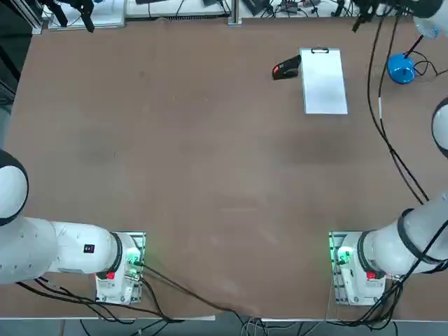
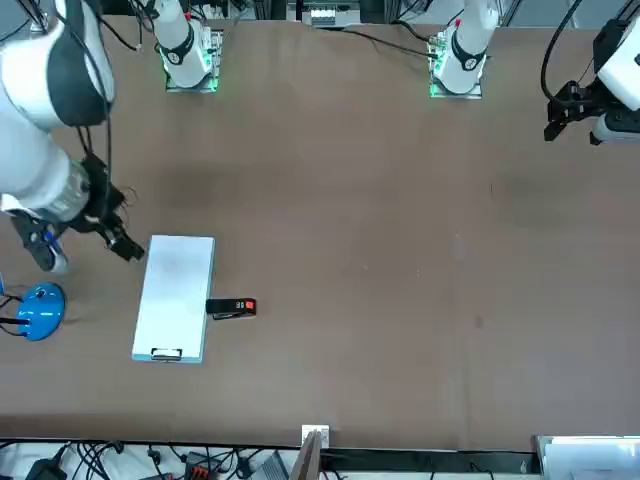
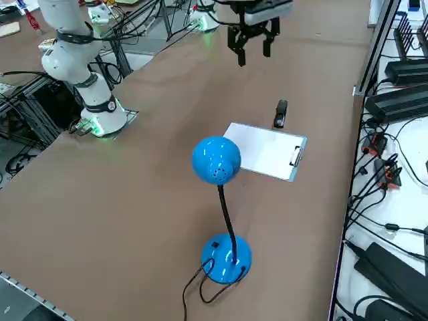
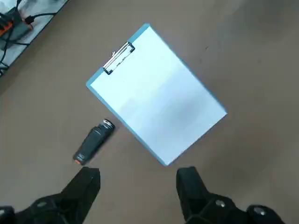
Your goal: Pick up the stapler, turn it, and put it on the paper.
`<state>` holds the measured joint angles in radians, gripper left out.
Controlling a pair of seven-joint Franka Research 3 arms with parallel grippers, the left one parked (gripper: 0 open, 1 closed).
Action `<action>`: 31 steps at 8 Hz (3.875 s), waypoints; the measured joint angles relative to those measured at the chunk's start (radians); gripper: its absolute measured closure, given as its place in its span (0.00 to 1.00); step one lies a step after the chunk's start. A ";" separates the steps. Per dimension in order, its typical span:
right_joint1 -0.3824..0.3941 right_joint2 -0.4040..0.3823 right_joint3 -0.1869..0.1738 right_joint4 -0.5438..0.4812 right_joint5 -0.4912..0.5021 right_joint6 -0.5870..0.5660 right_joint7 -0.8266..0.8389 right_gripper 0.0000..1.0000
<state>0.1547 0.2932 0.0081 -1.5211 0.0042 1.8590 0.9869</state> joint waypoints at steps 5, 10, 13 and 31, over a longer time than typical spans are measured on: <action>0.080 0.163 0.001 0.005 0.000 0.169 0.386 0.00; 0.163 0.463 -0.011 0.274 -0.014 0.200 0.702 0.00; 0.163 0.542 -0.024 0.346 -0.018 0.199 0.781 0.00; 0.181 0.630 -0.021 0.358 -0.043 0.183 0.800 0.15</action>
<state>0.3360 0.9230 -0.0127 -1.1628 -0.0387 2.0420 1.7873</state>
